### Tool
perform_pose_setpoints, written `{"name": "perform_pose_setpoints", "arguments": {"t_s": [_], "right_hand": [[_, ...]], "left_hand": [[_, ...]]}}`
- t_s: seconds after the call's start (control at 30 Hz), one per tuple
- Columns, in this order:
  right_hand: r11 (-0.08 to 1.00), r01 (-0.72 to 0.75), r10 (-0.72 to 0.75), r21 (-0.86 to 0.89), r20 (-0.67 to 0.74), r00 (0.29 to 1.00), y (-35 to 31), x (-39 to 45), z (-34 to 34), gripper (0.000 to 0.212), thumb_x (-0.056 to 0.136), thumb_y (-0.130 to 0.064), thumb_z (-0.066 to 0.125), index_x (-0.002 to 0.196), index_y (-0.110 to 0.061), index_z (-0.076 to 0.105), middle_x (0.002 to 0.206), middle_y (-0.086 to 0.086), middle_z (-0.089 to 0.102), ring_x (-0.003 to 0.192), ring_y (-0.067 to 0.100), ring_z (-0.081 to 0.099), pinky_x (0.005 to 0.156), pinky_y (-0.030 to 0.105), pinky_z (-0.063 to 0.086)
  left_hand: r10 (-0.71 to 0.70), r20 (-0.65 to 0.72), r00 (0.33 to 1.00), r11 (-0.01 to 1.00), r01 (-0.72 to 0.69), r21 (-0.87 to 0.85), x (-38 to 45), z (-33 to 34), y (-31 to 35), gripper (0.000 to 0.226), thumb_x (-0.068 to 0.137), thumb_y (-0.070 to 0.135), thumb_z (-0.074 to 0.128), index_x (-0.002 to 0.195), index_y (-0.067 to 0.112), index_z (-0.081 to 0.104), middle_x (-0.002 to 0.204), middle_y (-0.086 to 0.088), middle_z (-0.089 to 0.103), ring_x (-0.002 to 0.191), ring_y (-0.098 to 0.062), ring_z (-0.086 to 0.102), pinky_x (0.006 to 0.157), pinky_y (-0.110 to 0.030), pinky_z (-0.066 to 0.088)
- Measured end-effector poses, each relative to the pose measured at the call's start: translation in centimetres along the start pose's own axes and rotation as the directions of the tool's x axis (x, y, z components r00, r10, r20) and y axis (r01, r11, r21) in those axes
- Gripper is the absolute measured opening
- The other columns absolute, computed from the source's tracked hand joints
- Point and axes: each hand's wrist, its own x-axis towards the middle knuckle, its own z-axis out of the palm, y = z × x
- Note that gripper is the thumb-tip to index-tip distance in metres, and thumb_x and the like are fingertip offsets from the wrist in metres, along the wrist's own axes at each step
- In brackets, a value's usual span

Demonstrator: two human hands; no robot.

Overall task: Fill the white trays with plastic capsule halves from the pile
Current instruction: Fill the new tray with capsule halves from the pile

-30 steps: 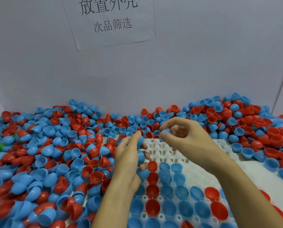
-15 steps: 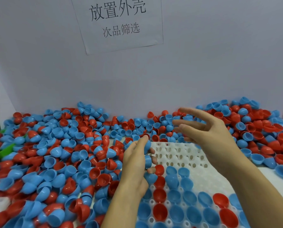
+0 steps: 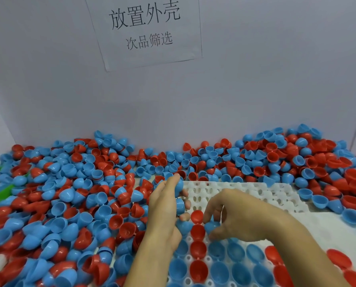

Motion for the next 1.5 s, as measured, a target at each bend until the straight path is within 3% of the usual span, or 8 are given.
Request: {"name": "perform_pose_setpoints", "arguments": {"t_s": [0.13, 0.4, 0.57, 0.83, 0.9, 1.07, 1.2, 1.5], "right_hand": [[0.979, 0.123, -0.08, 0.162, -0.246, 0.966, 0.5, -0.7, -1.6, 0.016, 0.079, -0.047, 0.075, 0.09, -0.043, 0.064, 0.088, -0.017, 0.06, 0.076, 0.002, 0.061, 0.07, 0.024, 0.057], [0.723, 0.478, -0.064, 0.499, -0.64, 0.766, 0.9, -2.8, -3.9, 0.037, 0.074, -0.022, 0.079, 0.103, -0.041, 0.065, 0.053, -0.009, 0.034, 0.047, 0.006, 0.036, 0.05, 0.014, 0.042], [0.65, 0.539, -0.094, 0.535, -0.648, 0.756, -0.4, -2.8, -3.9, 0.092, 0.065, -0.037, 0.081, 0.141, -0.059, 0.035, 0.115, -0.018, 0.072, 0.113, 0.0, 0.064, 0.087, 0.02, 0.049], [0.771, 0.338, 0.147, 0.54, -0.667, 0.731, 1.0, -2.4, -3.8, 0.046, 0.088, -0.018, 0.072, 0.122, -0.046, 0.058, 0.097, -0.019, 0.075, 0.092, -0.007, 0.068, 0.073, 0.013, 0.049], [0.786, 0.244, 0.268, 0.568, -0.668, 0.694, 2.2, -2.1, -3.9, 0.037, 0.093, -0.012, 0.066, 0.118, -0.038, 0.063, 0.096, -0.013, 0.075, 0.083, -0.003, 0.069, 0.054, 0.01, 0.051], [0.839, -0.064, 0.484, 0.541, -0.685, 0.544, 6.9, -3.1, -5.0, 0.04, 0.092, 0.004, 0.05, 0.116, -0.023, 0.067, 0.112, 0.001, 0.07, 0.077, 0.014, 0.063, 0.052, 0.023, 0.047], [0.844, -0.317, 0.531, 0.433, -0.591, 0.608, 9.5, -3.0, -6.0, 0.033, 0.093, -0.004, 0.055, 0.117, -0.022, 0.068, 0.113, 0.007, 0.068, 0.075, 0.028, 0.068, 0.046, 0.025, 0.049], [0.851, -0.523, 0.48, 0.039, -0.458, 0.748, 11.2, 3.5, -4.5, 0.035, 0.09, -0.014, 0.067, 0.125, -0.017, 0.065, 0.121, 0.006, 0.067, 0.093, 0.02, 0.065, 0.081, 0.035, 0.059]], "left_hand": [[-0.003, 0.016, 1.0, 1.0, 0.003, -0.007, 0.0, 0.0, 0.0, 0.018, 0.094, 0.031, 0.066, 0.089, 0.015, 0.058, 0.068, -0.002, 0.055, 0.048, -0.01, 0.046, 0.034, -0.019, 0.03], [-0.017, 0.007, 1.0, 1.0, 0.017, 0.006, 0.0, 0.1, -0.1, 0.02, 0.093, 0.031, 0.067, 0.088, 0.014, 0.06, 0.062, 0.001, 0.057, 0.048, -0.01, 0.046, 0.035, -0.019, 0.03], [-0.019, -0.004, 1.0, 1.0, 0.019, 0.024, 0.1, 0.0, -0.1, 0.021, 0.094, 0.031, 0.066, 0.09, 0.012, 0.058, 0.064, 0.0, 0.057, 0.048, -0.01, 0.047, 0.035, -0.019, 0.03], [-0.024, -0.006, 1.0, 0.999, 0.024, 0.022, 0.1, 0.0, -0.2, 0.021, 0.094, 0.032, 0.066, 0.09, 0.012, 0.06, 0.064, 0.0, 0.056, 0.047, -0.01, 0.047, 0.035, -0.019, 0.031], [-0.022, -0.009, 1.0, 0.999, 0.022, 0.027, 0.1, 0.0, -0.2, 0.021, 0.094, 0.031, 0.066, 0.09, 0.012, 0.06, 0.064, -0.001, 0.056, 0.047, -0.01, 0.048, 0.035, -0.02, 0.031], [-0.027, -0.007, 1.0, 0.999, 0.027, 0.033, 0.3, 0.0, -0.4, 0.021, 0.094, 0.032, 0.066, 0.09, 0.013, 0.06, 0.065, 0.0, 0.057, 0.048, -0.01, 0.048, 0.035, -0.019, 0.031], [-0.031, -0.01, 0.999, 0.999, 0.031, 0.031, 0.5, 0.0, -0.5, 0.019, 0.095, 0.032, 0.066, 0.092, 0.013, 0.062, 0.065, 0.0, 0.057, 0.048, -0.01, 0.048, 0.035, -0.02, 0.031], [-0.024, -0.009, 1.0, 1.0, 0.024, 0.015, 0.4, 0.0, -0.4, 0.021, 0.096, 0.032, 0.065, 0.087, 0.013, 0.06, 0.064, -0.001, 0.056, 0.049, -0.012, 0.047, 0.035, -0.02, 0.031]]}}
